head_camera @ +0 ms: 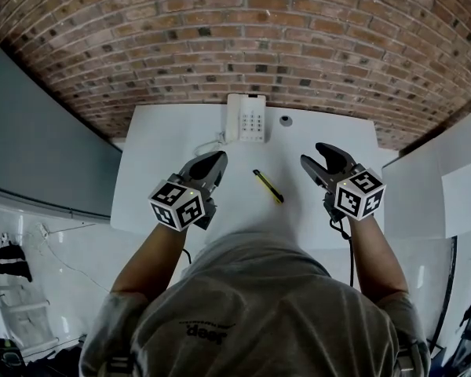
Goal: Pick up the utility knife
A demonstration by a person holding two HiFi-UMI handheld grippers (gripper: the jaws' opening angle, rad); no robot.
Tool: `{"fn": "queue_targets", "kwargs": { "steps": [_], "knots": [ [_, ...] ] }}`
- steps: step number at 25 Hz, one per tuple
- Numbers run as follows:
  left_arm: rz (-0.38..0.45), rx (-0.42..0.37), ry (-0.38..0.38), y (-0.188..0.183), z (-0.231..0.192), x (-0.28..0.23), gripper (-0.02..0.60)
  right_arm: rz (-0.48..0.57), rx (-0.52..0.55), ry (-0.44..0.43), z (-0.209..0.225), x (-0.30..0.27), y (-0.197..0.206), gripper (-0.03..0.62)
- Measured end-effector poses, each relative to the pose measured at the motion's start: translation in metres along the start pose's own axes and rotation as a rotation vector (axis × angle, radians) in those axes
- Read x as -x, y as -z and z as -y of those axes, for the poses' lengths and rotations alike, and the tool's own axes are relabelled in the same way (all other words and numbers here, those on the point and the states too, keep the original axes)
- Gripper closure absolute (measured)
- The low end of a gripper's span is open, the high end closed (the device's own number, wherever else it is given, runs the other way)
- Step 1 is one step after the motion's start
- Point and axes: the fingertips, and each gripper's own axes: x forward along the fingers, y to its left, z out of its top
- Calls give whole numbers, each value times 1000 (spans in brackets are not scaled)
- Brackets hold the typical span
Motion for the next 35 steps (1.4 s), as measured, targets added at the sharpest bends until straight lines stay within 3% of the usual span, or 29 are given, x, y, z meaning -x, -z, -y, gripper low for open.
{"fn": "queue_targets", "kwargs": {
  "steps": [10,23,35],
  "knots": [
    [-1,15,-52,14,-22,12,586,-383,112,-81,-17,-47,46,370],
    [-37,58,-99,75,-76,17,586,-967,107,-100,-1,-119,205,372],
    [-79,104,-123,120,-106,22,586,-1203,135,-61,13,-147,298,381]
  ]
}}
